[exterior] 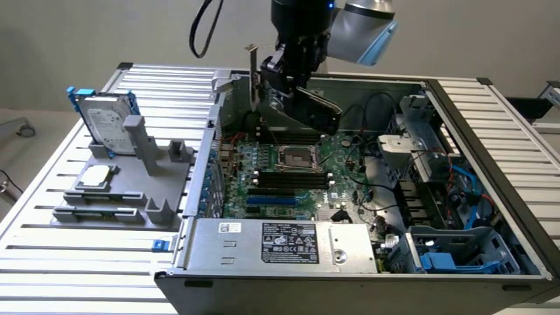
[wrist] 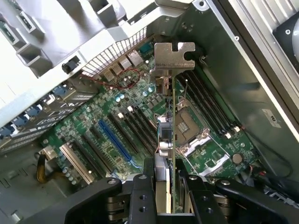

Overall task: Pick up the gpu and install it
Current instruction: 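Insert the gpu into the slot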

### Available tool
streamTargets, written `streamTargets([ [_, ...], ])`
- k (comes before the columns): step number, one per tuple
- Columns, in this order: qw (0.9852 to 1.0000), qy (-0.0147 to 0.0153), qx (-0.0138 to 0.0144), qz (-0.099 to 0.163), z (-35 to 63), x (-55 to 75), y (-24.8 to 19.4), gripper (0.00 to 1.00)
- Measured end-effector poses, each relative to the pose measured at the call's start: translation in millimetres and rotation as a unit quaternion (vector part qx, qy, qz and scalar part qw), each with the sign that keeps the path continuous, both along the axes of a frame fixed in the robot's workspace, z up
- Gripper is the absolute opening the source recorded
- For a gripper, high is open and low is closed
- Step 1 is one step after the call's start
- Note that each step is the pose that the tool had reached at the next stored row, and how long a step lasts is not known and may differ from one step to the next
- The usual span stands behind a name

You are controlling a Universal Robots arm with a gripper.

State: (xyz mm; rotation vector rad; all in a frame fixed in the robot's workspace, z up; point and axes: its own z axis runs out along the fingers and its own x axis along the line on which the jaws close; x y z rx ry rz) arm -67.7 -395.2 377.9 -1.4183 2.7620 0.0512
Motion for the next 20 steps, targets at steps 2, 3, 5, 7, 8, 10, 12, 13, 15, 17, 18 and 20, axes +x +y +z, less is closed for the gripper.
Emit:
streamTargets([
  [2,0.9998,-0.0044,0.0001,0.017,0.0,0.0,0.0,0.29],
  [3,0.9996,-0.0068,0.0001,0.026,0.0,0.0,0.0,0.29],
  [5,0.999,-0.0114,0.0001,0.043,0.0,0.0,-0.1,0.29],
  [7,0.9981,-0.0162,0.0003,0.06,0.0,0.0,-0.1,0.29],
  [8,0.9975,-0.0188,0.0004,0.068,0.0,0.0,-0.1,0.29],
  [10,0.9961,-0.0239,0.0004,0.085,0.0,0.0,-0.2,0.29],
  [12,0.9945,-0.0289,0.0006,0.1,0.0,0.0,-0.2,0.29],
  [13,0.9936,-0.0314,0.0007,0.108,0.0,0.0,-0.2,0.29],
  [15,0.9915,-0.0363,0.0008,0.125,0.0,0.0,-0.3,0.29],
  [17,0.9891,-0.0383,0.0012,0.143,0.0,0.0,-0.2,0.29],
  [18,0.9877,-0.0383,0.0016,0.151,-0.1,0.0,-0.2,0.29],
  [20,0.9852,-0.0377,0.0023,0.167,-0.3,0.0,-0.2,0.29],
])
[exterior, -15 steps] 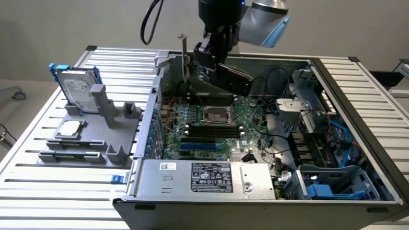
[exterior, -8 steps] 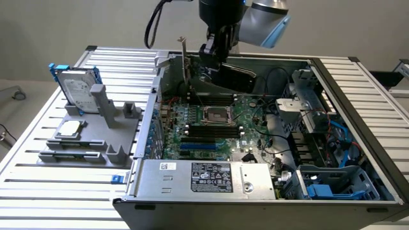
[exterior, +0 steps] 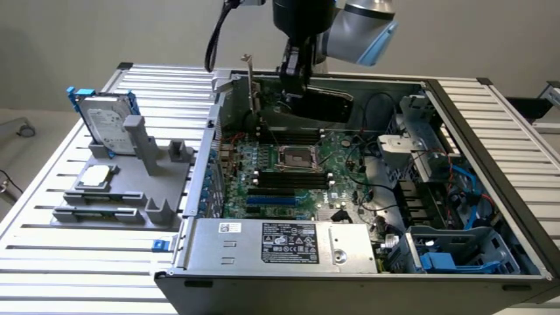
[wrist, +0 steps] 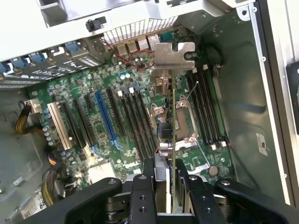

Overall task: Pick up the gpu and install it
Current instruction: 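Insert the gpu into the slot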

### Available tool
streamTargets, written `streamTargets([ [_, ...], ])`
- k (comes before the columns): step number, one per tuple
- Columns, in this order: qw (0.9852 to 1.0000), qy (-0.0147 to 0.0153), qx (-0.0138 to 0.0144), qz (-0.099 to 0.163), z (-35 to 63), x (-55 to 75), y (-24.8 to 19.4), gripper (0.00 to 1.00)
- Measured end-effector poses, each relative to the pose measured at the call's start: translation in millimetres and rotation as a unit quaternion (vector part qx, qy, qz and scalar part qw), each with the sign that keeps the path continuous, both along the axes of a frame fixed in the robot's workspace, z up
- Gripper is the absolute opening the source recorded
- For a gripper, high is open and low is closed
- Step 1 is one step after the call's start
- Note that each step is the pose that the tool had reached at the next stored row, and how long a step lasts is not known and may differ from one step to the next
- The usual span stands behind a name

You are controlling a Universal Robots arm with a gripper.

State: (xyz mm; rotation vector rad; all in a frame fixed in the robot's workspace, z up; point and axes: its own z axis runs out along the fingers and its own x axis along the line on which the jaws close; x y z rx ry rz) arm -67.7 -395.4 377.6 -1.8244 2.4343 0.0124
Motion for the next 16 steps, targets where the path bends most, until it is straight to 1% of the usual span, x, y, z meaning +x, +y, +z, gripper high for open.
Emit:
streamTargets([
  [2,0.9999,0.0014,0.0,0.016,-0.4,0.0,0.0,0.29],
  [3,0.9997,0.0029,0.0,0.024,-0.8,0.0,0.0,0.29],
  [7,0.9986,0.0114,0.0001,0.051,-2.6,0.0,0.0,0.29],
  [12,0.9963,0.0232,0.0004,0.083,-5.3,0.0,-0.2,0.29],
  [16,0.9945,0.0347,0.001,0.099,-8.0,0.0,-1.9,0.29],
])
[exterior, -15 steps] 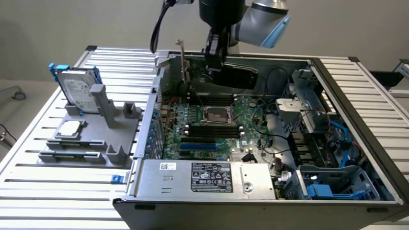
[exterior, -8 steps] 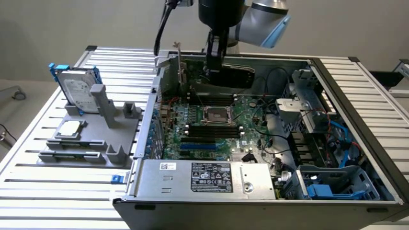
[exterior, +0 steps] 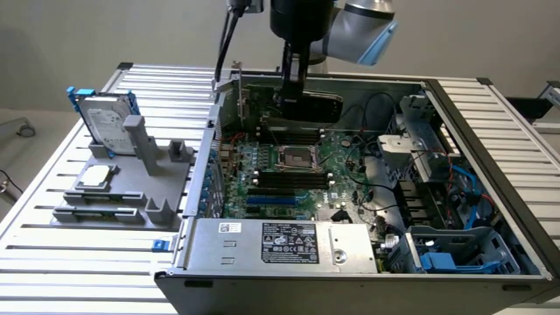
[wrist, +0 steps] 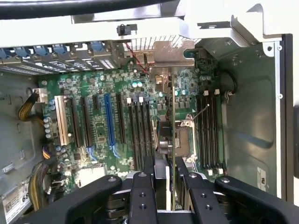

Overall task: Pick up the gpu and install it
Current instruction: 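Insert the gpu into the slot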

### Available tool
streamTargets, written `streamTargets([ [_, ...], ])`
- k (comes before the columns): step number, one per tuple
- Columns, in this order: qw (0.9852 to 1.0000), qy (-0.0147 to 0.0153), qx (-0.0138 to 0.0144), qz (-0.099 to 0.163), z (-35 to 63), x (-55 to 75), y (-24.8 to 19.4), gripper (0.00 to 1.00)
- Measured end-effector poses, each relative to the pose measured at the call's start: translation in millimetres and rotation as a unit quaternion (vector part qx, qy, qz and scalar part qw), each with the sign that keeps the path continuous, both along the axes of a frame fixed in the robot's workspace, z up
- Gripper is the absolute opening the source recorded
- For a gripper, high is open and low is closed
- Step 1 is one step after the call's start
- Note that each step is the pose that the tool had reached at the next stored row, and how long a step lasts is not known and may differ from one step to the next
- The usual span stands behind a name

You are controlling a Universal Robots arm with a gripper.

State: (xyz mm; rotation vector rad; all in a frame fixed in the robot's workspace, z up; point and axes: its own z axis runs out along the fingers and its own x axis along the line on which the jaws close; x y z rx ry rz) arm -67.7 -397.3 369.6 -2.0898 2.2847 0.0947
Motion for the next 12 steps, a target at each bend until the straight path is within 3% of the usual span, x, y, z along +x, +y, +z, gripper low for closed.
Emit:
streamTargets([
  [2,1.0,0.0055,-0.0001,0.005,-1.4,0.0,-1.7,0.29],
  [4,0.9999,0.0085,-0.0001,0.008,-2.6,0.0,-3.8,0.29],
  [12,0.9997,0.0106,-0.0009,0.022,-6.4,0.0,-11.7,0.29],
])
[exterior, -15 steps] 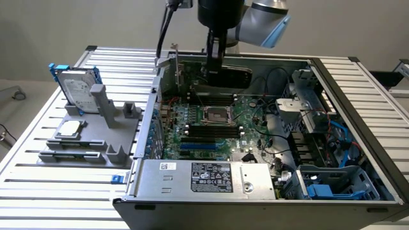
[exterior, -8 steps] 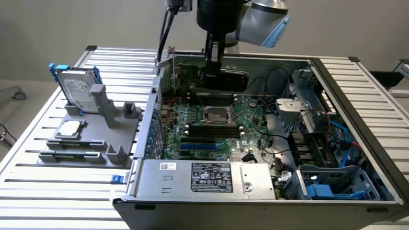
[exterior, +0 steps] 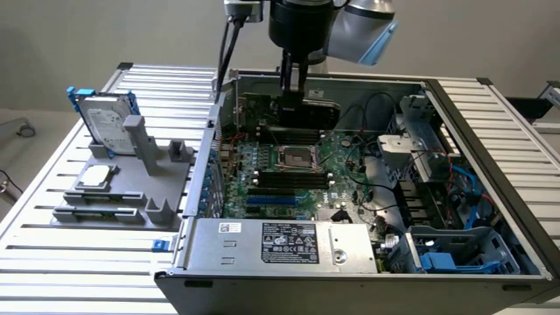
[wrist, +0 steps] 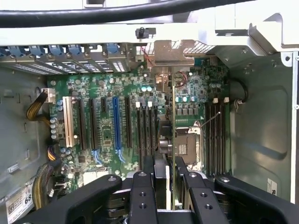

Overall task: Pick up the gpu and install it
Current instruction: 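Insert the gpu into the slot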

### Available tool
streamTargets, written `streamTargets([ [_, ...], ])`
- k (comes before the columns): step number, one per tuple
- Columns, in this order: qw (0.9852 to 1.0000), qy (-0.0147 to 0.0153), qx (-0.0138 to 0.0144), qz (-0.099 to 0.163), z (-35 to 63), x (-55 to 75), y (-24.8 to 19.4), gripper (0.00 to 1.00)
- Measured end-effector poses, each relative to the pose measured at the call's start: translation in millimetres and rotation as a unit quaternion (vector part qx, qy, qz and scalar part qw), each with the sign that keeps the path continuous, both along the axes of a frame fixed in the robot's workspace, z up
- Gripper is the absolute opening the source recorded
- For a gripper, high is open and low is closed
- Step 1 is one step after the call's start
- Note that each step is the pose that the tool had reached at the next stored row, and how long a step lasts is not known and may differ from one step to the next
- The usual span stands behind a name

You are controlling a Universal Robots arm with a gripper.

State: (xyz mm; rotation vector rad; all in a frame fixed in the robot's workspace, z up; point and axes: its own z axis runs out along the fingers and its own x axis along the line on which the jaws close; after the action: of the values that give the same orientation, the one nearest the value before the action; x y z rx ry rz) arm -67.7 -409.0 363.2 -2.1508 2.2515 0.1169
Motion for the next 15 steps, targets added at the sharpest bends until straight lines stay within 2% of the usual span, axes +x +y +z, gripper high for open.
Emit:
streamTargets([
  [3,1.0,0.0008,0.0,0.003,-1.9,0.0,-6.1,0.29],
  [11,1.0,0.002,0.0004,0.008,-10.4,-0.3,-27.2,0.29],
  [15,1.0,0.002,0.0009,0.008,-17.8,-3.7,-32.2,0.29],
])
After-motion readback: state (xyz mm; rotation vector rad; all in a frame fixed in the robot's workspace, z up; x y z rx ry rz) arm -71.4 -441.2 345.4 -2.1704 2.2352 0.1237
